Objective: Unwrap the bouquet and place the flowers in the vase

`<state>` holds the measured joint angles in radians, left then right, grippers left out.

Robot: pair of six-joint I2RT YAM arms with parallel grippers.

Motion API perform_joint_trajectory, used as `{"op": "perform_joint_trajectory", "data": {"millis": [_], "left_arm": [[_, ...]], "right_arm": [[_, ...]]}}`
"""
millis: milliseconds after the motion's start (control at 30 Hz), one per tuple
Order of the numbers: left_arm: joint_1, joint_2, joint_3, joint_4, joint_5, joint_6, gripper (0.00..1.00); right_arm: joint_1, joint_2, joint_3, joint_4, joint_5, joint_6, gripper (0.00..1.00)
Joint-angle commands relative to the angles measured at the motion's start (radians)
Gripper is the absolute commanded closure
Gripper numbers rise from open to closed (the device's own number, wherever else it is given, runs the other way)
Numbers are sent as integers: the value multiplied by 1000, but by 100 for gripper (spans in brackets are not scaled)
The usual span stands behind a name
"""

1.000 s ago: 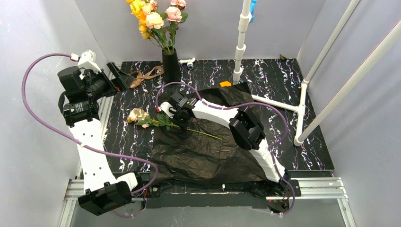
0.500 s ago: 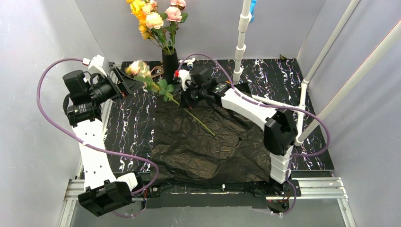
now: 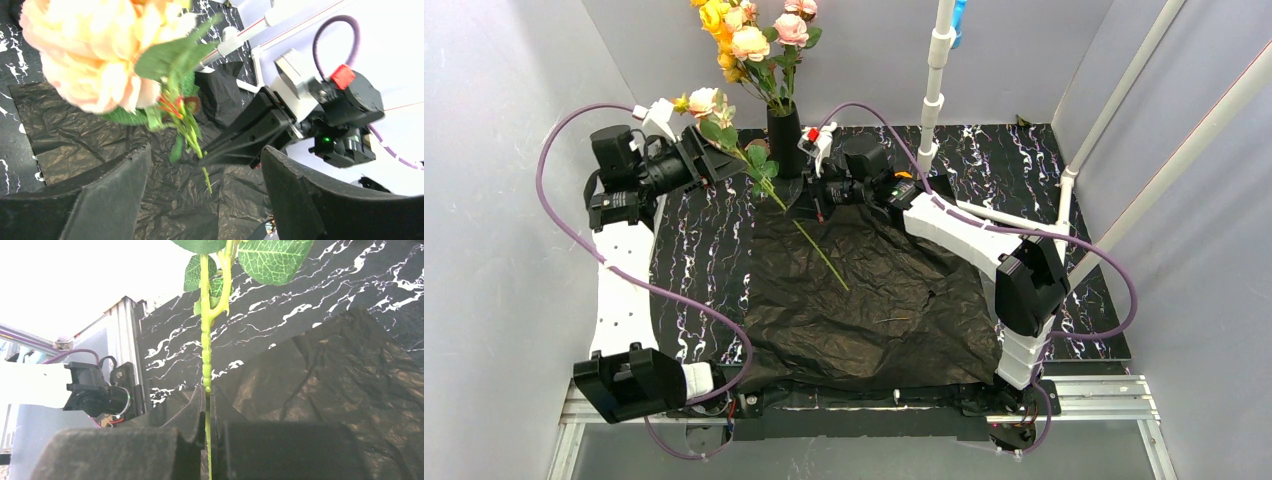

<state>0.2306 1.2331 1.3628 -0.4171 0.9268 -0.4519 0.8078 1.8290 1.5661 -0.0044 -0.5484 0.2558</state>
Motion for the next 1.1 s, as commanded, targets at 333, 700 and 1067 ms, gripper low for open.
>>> {"op": "perform_joint_trajectory", "data": {"millis": [333,700,1067], "left_arm": [[-106,104,149,43,-145,-52,74],[-112,144,184,163,-108,-122,100],[-124,188,369,287,-157,-5,100]], "right_arm": [[1,-96,-29,134,-85,54,99],[0,-139,-32,64,-63,-6,67],[-86,-215,-75,-38,9,-26,2]]}}
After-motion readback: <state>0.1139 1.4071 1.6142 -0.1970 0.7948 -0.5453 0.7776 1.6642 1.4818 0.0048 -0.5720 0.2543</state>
